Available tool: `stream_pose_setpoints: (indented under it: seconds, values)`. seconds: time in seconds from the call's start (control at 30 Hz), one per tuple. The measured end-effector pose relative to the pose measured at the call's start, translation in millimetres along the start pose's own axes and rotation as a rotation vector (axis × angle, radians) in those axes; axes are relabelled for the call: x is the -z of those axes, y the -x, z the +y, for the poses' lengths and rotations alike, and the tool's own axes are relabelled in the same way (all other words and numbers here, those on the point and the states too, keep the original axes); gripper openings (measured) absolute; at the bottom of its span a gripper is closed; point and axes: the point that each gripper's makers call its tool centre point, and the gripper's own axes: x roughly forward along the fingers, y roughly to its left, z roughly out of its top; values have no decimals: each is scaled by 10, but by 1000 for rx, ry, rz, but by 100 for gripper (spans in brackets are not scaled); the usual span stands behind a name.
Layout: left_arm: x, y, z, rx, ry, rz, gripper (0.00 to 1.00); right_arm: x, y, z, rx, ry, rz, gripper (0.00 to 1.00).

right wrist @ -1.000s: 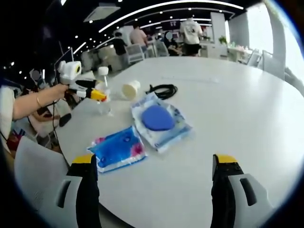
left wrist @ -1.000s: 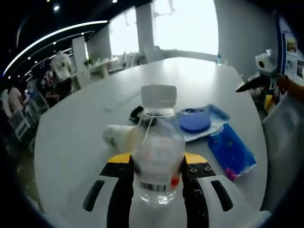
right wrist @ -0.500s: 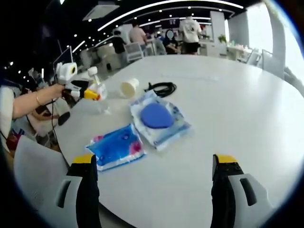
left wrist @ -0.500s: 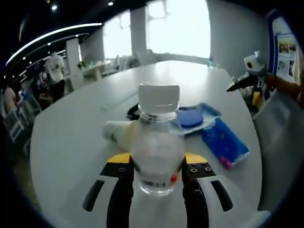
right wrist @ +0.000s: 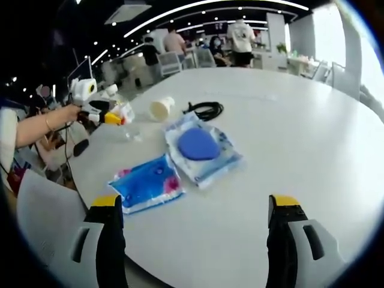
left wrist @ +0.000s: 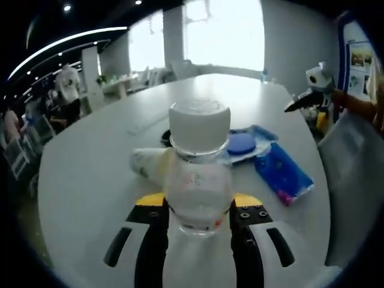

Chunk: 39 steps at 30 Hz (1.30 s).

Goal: Arrange the tabletop items into an orderly group along one side of the table until the central work area is clear of visible clutter.

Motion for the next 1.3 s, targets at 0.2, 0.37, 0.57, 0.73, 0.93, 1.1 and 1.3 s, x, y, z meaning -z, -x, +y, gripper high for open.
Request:
stream_pose_setpoints:
  seconds: [0.2,0.37,0.57,0.73,0.93,1.1,1.3]
  values:
    - [19,15,99,-75,57,3,47,1,2,5,-1,2,1,99]
    - [-77,36,149,-128,147,-58,71,-10,18,-8,4,-3,-6,99]
    - [-103,49,172,-225,236,-90,85,-12,15,-1,2,0,-7,99]
    - [-174,139,289,-393,301,-179,95,-18,28,-16,10,-4,-13,99]
    - [-241,199,253,-510,371,-231,99,-49,45,-23,15,-19,-31,99]
    - [-309,254,269,-569,411,-272,99,-30,53,-43,25,-19,-23,99]
    - [-182,254,277,-648,458,-222,99,-41,65,-47,25,-27,-31,99]
